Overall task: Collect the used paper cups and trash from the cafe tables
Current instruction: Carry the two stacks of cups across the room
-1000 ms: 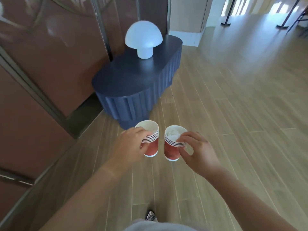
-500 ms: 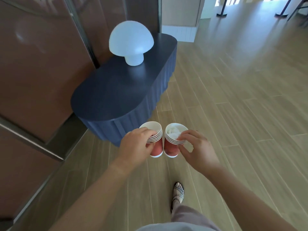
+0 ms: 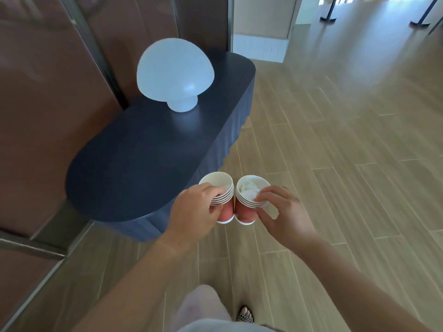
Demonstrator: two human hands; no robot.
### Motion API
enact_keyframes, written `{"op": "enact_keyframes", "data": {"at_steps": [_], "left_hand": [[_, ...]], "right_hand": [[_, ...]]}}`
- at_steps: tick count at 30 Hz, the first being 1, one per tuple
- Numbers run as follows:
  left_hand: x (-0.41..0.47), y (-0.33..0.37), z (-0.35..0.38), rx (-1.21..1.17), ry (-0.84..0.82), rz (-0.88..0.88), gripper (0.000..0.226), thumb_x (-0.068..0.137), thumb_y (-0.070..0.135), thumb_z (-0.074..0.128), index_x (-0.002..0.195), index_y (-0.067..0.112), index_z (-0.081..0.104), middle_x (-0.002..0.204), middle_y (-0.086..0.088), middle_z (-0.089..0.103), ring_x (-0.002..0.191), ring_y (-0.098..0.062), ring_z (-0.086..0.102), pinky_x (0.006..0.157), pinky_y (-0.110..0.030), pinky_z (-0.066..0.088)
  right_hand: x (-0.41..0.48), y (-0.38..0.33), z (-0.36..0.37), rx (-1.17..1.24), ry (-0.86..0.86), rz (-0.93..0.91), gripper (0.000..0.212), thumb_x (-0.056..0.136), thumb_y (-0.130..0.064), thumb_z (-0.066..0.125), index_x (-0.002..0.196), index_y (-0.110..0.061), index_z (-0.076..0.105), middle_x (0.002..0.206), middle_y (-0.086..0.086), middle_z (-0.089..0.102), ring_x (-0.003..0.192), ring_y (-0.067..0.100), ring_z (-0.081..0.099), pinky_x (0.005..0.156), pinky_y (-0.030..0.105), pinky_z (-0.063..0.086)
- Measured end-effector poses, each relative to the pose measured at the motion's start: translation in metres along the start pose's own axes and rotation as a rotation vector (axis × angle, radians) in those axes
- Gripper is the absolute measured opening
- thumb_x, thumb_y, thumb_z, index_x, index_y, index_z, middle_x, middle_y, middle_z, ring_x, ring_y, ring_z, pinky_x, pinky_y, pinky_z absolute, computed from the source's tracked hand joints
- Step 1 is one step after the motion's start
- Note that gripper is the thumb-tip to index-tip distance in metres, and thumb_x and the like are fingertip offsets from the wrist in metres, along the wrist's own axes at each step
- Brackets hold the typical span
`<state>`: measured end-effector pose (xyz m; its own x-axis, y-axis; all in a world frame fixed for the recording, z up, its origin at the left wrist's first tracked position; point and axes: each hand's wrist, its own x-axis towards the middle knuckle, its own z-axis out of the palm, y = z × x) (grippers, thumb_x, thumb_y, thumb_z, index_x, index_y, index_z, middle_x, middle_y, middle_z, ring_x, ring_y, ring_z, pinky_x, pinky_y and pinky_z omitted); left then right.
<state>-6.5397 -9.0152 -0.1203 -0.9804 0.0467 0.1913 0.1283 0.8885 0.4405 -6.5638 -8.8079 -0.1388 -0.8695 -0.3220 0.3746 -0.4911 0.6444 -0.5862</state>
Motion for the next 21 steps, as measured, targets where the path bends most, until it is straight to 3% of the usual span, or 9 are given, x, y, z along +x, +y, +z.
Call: {"op": "enact_keyframes", "data": {"at_steps": [10, 17, 21], "left_hand": [[0.122, -0.099, -0.001, 0.004, 0.010, -0.130, 0.036, 0.075, 0.017, 0.067, 0.110, 0.025, 0.065, 0.107, 0.007, 0.067, 0.097, -0.020, 0.059, 0.079, -0.033, 0.048], [0.216, -0.183, -0.021, 0.043, 0.046, -0.171, 0.033, 0.073, 0.015, 0.070, 0.104, 0.024, 0.066, 0.100, 0.007, 0.068, 0.090, -0.020, 0.061, 0.074, -0.033, 0.049], [0.237, -0.222, -0.029, 0.058, 0.034, -0.231, 0.032, 0.075, 0.017, 0.070, 0.106, 0.024, 0.065, 0.101, 0.007, 0.069, 0.090, -0.019, 0.062, 0.077, -0.034, 0.050]], "right_hand": [[0.160, 0.029, 0.080, 0.017, -0.122, -0.048, 0.024, 0.069, -0.003, 0.074, 0.090, -0.013, 0.067, 0.094, -0.002, 0.066, 0.087, 0.022, 0.061, 0.074, 0.027, 0.048], [0.284, 0.027, 0.148, 0.029, -0.188, -0.075, 0.023, 0.066, -0.002, 0.075, 0.085, -0.012, 0.068, 0.093, 0.000, 0.067, 0.086, 0.023, 0.062, 0.075, 0.026, 0.046], [0.327, 0.022, 0.182, 0.042, -0.311, -0.073, 0.018, 0.069, -0.007, 0.075, 0.085, -0.014, 0.067, 0.096, -0.003, 0.065, 0.091, 0.018, 0.058, 0.077, 0.021, 0.045]]}}
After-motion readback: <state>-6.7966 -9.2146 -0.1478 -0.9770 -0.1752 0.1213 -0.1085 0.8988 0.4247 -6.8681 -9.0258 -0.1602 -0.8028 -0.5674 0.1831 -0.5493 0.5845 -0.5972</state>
